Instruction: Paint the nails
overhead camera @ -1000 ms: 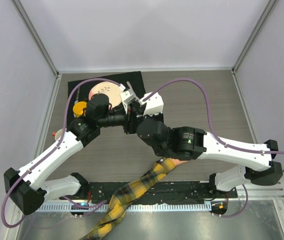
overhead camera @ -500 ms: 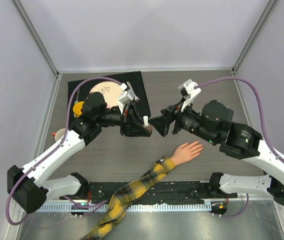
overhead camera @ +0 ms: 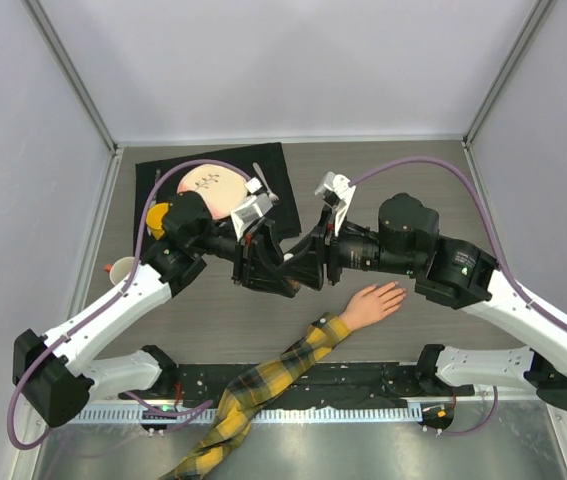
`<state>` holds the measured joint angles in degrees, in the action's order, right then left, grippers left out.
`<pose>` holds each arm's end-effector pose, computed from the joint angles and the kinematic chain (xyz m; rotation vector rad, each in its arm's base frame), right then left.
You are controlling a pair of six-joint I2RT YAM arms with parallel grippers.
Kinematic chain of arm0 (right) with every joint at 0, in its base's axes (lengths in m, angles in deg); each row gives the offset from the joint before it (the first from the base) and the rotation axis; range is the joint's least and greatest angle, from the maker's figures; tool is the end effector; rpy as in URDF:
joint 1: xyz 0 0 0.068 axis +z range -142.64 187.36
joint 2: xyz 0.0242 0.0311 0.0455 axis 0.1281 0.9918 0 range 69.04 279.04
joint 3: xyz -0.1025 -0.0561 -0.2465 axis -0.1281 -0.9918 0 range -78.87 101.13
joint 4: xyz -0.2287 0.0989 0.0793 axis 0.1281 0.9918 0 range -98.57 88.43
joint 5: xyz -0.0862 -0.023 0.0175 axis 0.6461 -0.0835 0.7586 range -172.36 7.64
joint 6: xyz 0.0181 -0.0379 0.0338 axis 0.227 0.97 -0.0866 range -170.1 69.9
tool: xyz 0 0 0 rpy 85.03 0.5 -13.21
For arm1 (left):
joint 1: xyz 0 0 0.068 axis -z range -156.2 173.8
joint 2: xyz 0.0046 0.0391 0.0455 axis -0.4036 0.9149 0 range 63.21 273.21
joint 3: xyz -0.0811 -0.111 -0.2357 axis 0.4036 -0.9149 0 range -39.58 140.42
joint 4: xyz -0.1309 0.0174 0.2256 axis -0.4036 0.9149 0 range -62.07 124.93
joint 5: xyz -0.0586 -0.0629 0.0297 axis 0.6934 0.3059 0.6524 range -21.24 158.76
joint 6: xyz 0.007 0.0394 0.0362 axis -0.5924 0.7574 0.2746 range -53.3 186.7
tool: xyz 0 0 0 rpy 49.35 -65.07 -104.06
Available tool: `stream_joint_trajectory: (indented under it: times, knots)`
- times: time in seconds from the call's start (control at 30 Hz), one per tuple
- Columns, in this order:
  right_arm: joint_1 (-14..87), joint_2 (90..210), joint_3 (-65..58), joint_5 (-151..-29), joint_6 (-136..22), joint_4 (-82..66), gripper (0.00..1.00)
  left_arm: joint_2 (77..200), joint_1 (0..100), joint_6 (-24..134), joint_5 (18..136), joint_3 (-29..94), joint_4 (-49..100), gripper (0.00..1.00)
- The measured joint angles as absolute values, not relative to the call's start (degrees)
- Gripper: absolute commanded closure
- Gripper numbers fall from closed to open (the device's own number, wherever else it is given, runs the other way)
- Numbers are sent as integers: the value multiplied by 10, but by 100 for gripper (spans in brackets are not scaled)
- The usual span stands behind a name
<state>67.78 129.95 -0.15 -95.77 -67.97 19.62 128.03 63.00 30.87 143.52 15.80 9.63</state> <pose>0.0981 0.1898 0.4567 -0.8620 1.7011 1.1716 0.1655 -0.1794 0.3843 1.3043 1.3779 -1.8647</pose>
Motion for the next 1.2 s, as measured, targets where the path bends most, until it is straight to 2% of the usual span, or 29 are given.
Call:
stream_joint_trajectory:
  times: [0.13, 0.23, 0.37, 0.5, 0.63, 0.73, 0.77, 0.87, 0.93, 0.97, 1.03, 1.1, 1.13, 1.2]
  knots:
    - [669, 1296, -5, -984, -679, 189, 69, 1276, 634, 308, 1441, 158, 92, 100]
    - [666, 1291, -10, -1001, -679, 185, 74, 1276, 634, 308, 1443, 158, 88, 100]
    - [660, 1284, -21, -1016, -677, 180, 99, 1276, 636, 310, 1447, 158, 89, 100]
    - [657, 1279, -31, -1022, -675, 172, 99, 1270, 638, 331, 1432, 158, 112, 100]
    - [654, 1281, -31, -973, -668, 177, 99, 1260, 634, 418, 1351, 185, 237, 100]
    - [695, 1300, -26, -782, -670, 179, 99, 1264, 630, 467, 1222, 223, 340, 100]
    - [732, 1317, -17, -679, -671, 184, 99, 1267, 630, 478, 1179, 234, 367, 100]
    - [816, 1403, 42, -408, -687, 226, 99, 1270, 631, 504, 1086, 244, 420, 100]
    - [833, 1461, 70, -305, -703, 240, 99, 1270, 624, 524, 1043, 241, 442, 100]
    - [835, 1477, 73, -277, -710, 239, 99, 1270, 621, 533, 1032, 238, 447, 100]
    - [835, 1487, 73, -263, -712, 237, 84, 1268, 618, 545, 1026, 229, 448, 100]
    - [835, 1481, 72, -270, -710, 236, 75, 1264, 618, 552, 1030, 226, 440, 100]
    - [833, 1473, 70, -283, -707, 233, 62, 1263, 618, 552, 1039, 226, 435, 100]
    - [820, 1450, 59, -328, -702, 227, 52, 1261, 618, 547, 1062, 226, 425, 100]
